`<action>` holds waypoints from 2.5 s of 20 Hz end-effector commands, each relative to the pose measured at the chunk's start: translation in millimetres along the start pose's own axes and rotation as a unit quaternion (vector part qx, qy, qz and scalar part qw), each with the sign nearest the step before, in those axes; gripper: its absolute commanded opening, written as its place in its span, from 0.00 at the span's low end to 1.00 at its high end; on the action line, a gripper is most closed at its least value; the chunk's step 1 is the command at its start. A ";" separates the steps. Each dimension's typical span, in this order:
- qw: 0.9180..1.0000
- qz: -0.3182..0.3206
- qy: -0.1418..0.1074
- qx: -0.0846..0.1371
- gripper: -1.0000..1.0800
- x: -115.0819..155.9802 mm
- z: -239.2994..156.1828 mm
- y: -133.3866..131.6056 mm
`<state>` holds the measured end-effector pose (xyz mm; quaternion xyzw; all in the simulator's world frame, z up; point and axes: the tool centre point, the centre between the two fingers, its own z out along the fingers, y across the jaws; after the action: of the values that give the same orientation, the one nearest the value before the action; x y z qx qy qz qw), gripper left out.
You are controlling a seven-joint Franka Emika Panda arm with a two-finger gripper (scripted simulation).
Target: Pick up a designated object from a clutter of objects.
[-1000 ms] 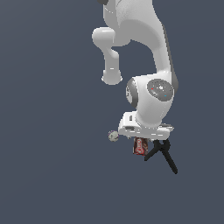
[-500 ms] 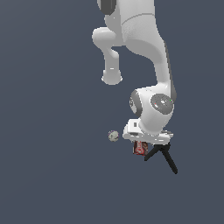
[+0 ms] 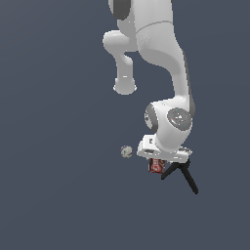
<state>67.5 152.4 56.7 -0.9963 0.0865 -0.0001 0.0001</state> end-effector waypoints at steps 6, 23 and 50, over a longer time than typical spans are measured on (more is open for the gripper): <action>1.000 0.000 0.000 0.000 0.96 -1.2 34.4 0.1; 1.000 0.001 0.001 0.000 0.00 0.2 38.9 -1.0; 1.000 0.000 0.001 0.000 0.00 -41.4 -151.6 7.2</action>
<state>29.8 152.4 190.3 -0.9962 0.0869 -0.0007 -0.0001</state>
